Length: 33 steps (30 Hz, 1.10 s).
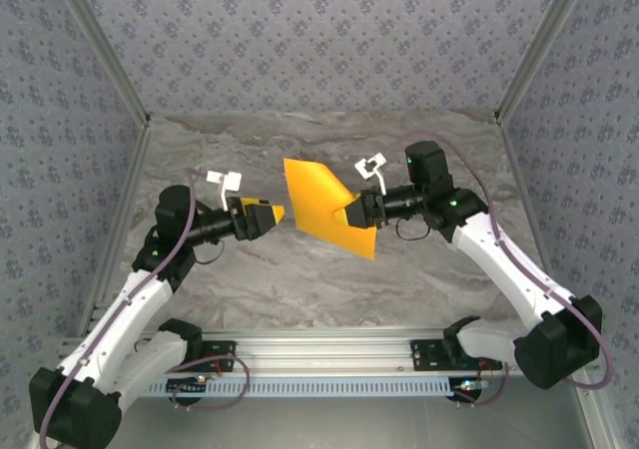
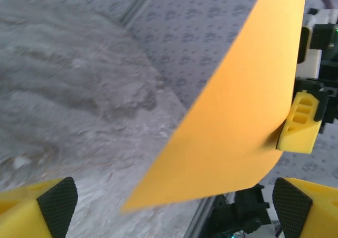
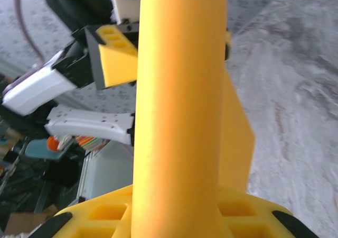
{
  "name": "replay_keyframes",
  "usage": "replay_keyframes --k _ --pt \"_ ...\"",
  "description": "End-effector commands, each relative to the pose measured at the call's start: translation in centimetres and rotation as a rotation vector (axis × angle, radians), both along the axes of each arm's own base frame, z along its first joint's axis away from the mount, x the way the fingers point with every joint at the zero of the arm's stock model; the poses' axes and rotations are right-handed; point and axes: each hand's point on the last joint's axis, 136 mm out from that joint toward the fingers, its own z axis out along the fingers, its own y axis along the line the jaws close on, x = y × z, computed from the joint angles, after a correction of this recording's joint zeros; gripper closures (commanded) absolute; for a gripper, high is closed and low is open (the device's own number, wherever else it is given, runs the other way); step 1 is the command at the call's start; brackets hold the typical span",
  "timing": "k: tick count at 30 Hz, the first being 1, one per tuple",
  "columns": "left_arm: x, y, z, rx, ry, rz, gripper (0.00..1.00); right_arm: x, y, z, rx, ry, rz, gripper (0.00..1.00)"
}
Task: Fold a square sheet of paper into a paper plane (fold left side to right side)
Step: Place a square sheet of paper at the center of the table.
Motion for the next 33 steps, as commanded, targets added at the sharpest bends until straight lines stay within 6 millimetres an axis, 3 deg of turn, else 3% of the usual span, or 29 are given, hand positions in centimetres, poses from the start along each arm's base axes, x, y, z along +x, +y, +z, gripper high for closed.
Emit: replay_keyframes --k 1,4,6,8,12,16,19,24,28,33 --pt "-2.2 -1.6 5.0 -0.053 -0.202 -0.136 0.02 -3.0 0.1 2.4 0.046 -0.033 0.118 0.71" --pt "-3.0 -2.8 5.6 -0.049 -0.226 -0.183 0.05 -3.5 0.3 3.1 0.057 -0.057 0.138 0.7" --pt "-3.4 -3.6 5.6 -0.047 -0.226 -0.216 0.13 -3.6 0.3 3.4 0.058 -0.069 0.136 0.7" --pt "-3.6 -4.1 5.6 -0.044 -0.227 -0.236 0.29 -3.3 0.2 3.1 0.046 -0.076 0.115 0.69" --pt "-3.0 -4.5 4.7 -0.028 -0.199 -0.218 0.71 -1.9 -0.5 2.1 -0.003 -0.082 0.028 0.67" --pt "-2.1 -4.4 3.0 0.003 -0.151 -0.176 0.96 0.3 -2.0 0.0 -0.092 -0.081 -0.113 0.57" --pt "-0.8 -4.4 0.4 0.041 -0.072 -0.131 0.99 2.6 -3.8 -2.4 -0.207 -0.087 -0.266 0.45" --pt "2.1 -4.6 -5.9 0.148 0.108 -0.04 1.0 6.5 -7.8 -7.1 -0.42 -0.081 -0.542 0.22" --pt "4.5 -4.6 -11.4 0.28 0.265 0.02 1.0 8.0 -10.0 -10.7 -0.562 -0.053 -0.656 0.19" --pt "6.6 -5.1 -18.5 0.445 0.421 0.01 1.0 8.6 -9.1 -14.6 -0.572 0.052 -0.653 0.17"
